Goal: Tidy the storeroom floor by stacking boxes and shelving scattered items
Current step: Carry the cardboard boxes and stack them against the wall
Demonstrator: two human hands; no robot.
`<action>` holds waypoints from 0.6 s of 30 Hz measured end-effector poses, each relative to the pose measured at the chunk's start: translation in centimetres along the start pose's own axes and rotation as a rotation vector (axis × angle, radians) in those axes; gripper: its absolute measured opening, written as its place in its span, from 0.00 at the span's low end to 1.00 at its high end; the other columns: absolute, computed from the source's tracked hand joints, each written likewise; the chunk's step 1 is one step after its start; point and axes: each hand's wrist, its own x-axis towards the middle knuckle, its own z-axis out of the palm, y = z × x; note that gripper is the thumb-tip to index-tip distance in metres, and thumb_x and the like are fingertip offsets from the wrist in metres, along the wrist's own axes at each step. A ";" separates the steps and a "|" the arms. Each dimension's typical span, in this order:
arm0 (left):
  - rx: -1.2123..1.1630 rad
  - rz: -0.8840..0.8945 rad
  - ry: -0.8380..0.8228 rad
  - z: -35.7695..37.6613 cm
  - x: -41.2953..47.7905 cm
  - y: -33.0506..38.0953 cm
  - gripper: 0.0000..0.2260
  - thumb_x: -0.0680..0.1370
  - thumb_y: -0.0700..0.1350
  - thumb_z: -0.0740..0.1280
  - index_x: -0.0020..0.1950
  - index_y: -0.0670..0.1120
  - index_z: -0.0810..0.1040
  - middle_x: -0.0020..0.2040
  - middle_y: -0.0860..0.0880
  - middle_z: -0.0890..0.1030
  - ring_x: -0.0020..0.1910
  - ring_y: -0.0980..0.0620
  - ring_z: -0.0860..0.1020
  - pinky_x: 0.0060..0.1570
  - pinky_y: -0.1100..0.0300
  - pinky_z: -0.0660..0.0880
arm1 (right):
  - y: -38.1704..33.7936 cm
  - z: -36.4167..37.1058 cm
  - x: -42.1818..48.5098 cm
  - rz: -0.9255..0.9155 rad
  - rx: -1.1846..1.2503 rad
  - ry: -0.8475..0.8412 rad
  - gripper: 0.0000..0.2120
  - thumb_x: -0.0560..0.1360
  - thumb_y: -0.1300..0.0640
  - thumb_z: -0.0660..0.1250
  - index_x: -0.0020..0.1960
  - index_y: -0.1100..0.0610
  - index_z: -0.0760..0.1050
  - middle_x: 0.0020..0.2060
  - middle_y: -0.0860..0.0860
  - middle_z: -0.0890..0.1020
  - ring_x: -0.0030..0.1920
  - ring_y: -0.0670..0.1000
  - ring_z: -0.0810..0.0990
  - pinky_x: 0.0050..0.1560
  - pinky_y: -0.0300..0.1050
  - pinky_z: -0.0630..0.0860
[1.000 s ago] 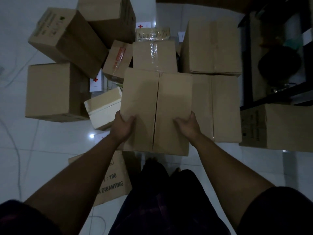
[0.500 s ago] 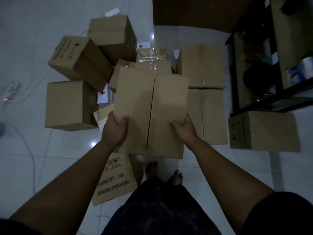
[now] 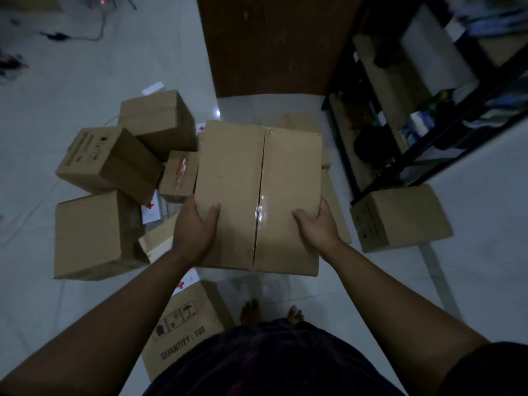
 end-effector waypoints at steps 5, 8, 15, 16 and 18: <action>-0.022 0.125 -0.126 4.7 0.4 3.6 0.22 0.79 0.64 0.65 0.70 0.56 0.70 0.65 0.54 0.79 0.62 0.54 0.77 0.63 0.52 0.75 | 1.7 -5.9 -2.8 0.047 0.049 0.179 0.30 0.77 0.50 0.72 0.76 0.49 0.65 0.57 0.44 0.76 0.55 0.48 0.77 0.56 0.43 0.70; -0.002 0.172 -0.193 8.4 0.2 6.2 0.21 0.78 0.63 0.66 0.67 0.54 0.72 0.61 0.53 0.81 0.59 0.53 0.79 0.61 0.51 0.76 | 3.6 -9.6 -4.8 0.090 0.115 0.304 0.27 0.76 0.52 0.73 0.73 0.50 0.68 0.52 0.42 0.78 0.51 0.45 0.79 0.54 0.42 0.72; -0.006 0.299 -0.468 17.0 -3.3 13.1 0.16 0.80 0.54 0.68 0.66 0.51 0.74 0.56 0.55 0.80 0.53 0.54 0.78 0.51 0.61 0.71 | 9.0 -17.5 -10.6 0.191 0.197 0.547 0.29 0.75 0.49 0.73 0.74 0.48 0.68 0.56 0.43 0.79 0.55 0.48 0.79 0.59 0.47 0.76; -0.001 0.318 -0.505 18.3 -3.9 13.9 0.16 0.80 0.55 0.68 0.66 0.52 0.74 0.55 0.55 0.80 0.53 0.54 0.78 0.52 0.60 0.71 | 9.8 -18.5 -11.5 0.207 0.206 0.579 0.30 0.75 0.49 0.73 0.74 0.49 0.68 0.56 0.43 0.78 0.55 0.49 0.79 0.59 0.47 0.75; 0.015 0.345 -0.574 20.6 -4.9 15.4 0.16 0.80 0.55 0.68 0.66 0.52 0.74 0.55 0.55 0.80 0.52 0.54 0.78 0.52 0.59 0.71 | 11.2 -20.3 -13.0 0.236 0.230 0.638 0.30 0.76 0.49 0.73 0.75 0.50 0.67 0.57 0.44 0.78 0.56 0.49 0.79 0.57 0.46 0.75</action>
